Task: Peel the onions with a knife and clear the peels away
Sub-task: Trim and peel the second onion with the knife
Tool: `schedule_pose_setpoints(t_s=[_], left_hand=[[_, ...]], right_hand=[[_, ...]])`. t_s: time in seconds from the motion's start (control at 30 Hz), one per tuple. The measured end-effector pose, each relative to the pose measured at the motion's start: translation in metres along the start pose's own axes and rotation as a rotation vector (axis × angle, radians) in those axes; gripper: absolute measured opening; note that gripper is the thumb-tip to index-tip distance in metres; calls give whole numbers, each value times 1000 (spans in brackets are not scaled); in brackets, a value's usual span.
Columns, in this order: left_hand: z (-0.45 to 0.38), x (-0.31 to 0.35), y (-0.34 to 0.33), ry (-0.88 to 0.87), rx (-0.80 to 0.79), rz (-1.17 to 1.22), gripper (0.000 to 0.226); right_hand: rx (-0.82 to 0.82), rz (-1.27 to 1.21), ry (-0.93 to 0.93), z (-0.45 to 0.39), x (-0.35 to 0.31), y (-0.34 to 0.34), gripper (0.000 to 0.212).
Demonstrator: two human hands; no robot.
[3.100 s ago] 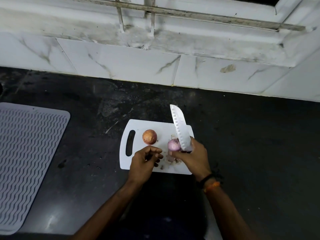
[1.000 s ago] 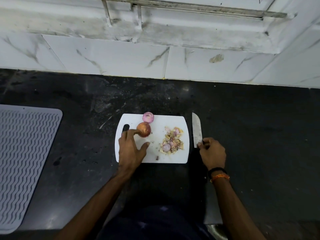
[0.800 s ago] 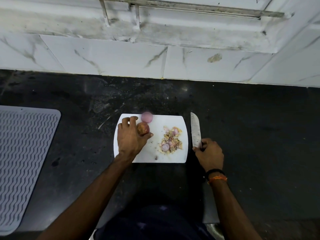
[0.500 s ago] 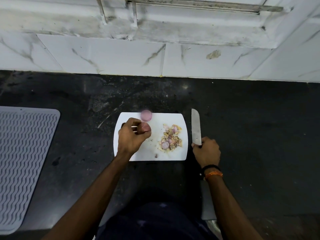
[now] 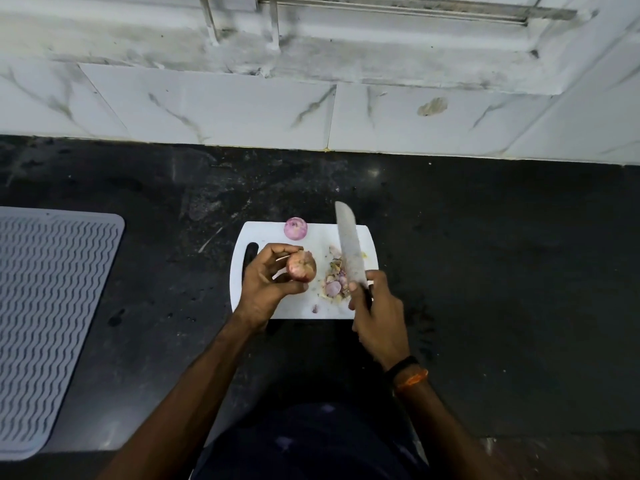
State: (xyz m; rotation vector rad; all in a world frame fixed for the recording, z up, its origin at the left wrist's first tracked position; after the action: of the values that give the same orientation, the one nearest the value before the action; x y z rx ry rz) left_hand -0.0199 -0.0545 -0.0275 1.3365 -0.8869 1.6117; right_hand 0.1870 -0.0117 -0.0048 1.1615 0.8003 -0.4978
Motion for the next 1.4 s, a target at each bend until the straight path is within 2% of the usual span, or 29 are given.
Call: schedule_pose_setpoints(t_s=[0.17,0.4,0.53,0.6,0.97,1.07,1.2,1.33,1.4], left_hand=[[-6,-5,-3,-56,-15,-342,47],[-9,-7,-11,-90,78,-511,38],[-7,-7,-13,-124,76,-544,35],[-5,-7,-14,-134,77,-550,35],[-4,-11,-13,-115,48,-519,43],[-4,-10,-15,-134,-3,-499,41],[-1,-9,-18,-135,-95,-521,55],[-1,-8,-22,-136,-119,-528,45],[-2,-7,-24,-144,-120,-524,45]], right_hand=[[-60,58,2,14,2,-14,33],[-115,28,-26,43,10,-32,28],[-202,81,4,46,11,-39,24],[-220,132,7,44,12,-41,28],[-145,320,4,24,6,-27,41],[-157,262,-20,19,1,-22,41],[-120,149,-78,17,-6,-13,34],[-143,95,-52,18,-20,-3,25],[-144,131,-21,17,-24,-2,29]])
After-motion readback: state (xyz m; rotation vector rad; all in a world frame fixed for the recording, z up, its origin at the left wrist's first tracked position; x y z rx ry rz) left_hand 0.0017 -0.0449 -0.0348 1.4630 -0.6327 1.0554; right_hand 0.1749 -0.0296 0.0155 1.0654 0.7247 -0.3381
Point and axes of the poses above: each hand's wrist, its own z-axis away from the middle knuckle, its own y-axis out of the back of the hand, x = y × z, the point moved 2 cm from there along -z, towards the middle knuckle, and after that the axes turned 1 degree about -x, right-handed, at the moved point
